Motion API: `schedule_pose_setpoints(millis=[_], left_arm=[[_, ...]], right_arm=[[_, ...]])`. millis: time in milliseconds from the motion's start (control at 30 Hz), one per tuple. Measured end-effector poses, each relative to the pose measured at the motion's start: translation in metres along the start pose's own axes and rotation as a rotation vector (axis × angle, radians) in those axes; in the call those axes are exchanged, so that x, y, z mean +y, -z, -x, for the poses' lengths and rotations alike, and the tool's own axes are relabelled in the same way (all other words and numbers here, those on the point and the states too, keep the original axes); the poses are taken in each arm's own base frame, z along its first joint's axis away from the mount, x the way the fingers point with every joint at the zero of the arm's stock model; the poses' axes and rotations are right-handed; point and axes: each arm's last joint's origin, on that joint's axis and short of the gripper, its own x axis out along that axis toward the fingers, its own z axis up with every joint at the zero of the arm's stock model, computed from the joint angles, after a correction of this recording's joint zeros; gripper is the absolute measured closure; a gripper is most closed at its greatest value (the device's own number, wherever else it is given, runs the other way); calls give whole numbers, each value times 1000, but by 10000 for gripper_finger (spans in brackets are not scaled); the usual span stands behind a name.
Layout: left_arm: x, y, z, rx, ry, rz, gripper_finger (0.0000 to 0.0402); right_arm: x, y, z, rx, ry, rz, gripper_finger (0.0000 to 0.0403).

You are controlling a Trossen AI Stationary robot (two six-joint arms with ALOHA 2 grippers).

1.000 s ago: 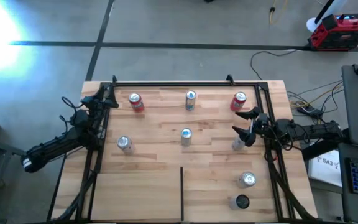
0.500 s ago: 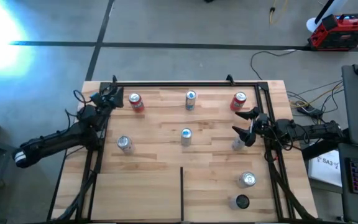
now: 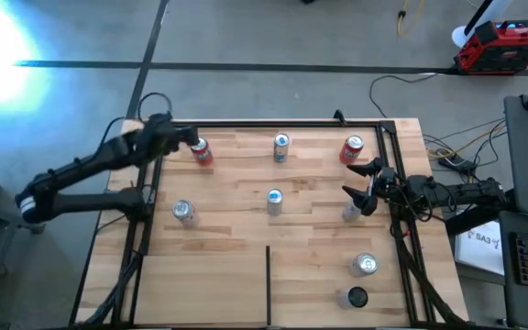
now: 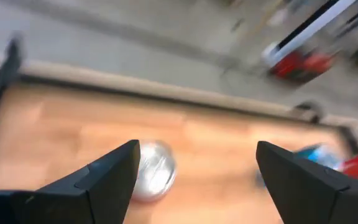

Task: Place canned beverage on shelf
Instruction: Put the left red silver soda can on the shelf

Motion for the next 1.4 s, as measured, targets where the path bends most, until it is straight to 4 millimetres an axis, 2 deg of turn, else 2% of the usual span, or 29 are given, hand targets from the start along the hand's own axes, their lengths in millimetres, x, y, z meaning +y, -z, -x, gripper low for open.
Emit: schedule_pose_setpoints(millis=[267,600,833,1200,1400], left_arm=[[-30,-17,-3,184,-231,28,96],[-41,-18,-5,405,-381,95,96],[-34,-12,-3,480,-380,112,96],[-4,14,3,638,-387,189,96],[3,17,8,665,-382,195,96]], right_arm=[[0,0,0,0,0,0,21],[0,0,0,0,0,0,21],[0,0,0,0,0,-1,21],[0,0,0,1,0,0,21],[0,0,0,0,0,0,21]])
